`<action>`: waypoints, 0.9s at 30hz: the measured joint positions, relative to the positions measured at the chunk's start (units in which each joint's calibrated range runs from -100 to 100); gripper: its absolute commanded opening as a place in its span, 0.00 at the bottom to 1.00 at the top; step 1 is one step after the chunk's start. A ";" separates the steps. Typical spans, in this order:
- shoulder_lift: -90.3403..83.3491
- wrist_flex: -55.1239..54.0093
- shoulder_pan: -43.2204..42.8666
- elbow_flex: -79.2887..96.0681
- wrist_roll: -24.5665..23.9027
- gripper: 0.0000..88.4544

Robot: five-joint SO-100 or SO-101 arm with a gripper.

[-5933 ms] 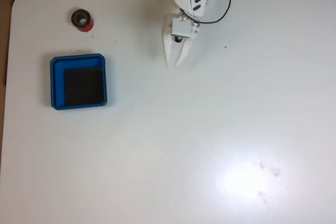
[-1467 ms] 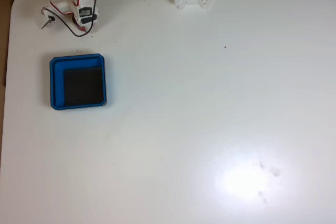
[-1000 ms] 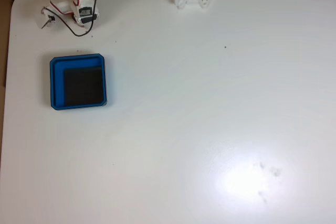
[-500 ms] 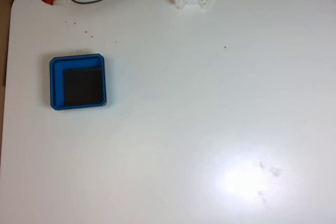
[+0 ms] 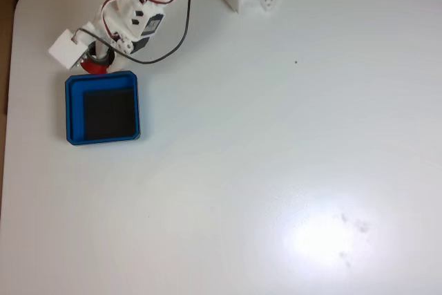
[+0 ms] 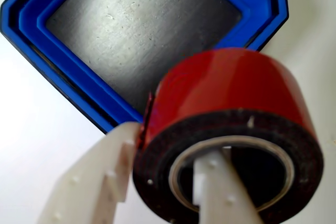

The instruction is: Pick the red roll and drop it in the blue box

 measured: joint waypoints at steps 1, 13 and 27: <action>1.44 0.00 -0.40 0.00 0.00 0.01; 9.23 0.00 -3.56 -2.96 -0.08 0.01; 23.88 0.00 -3.66 -18.48 -0.17 0.01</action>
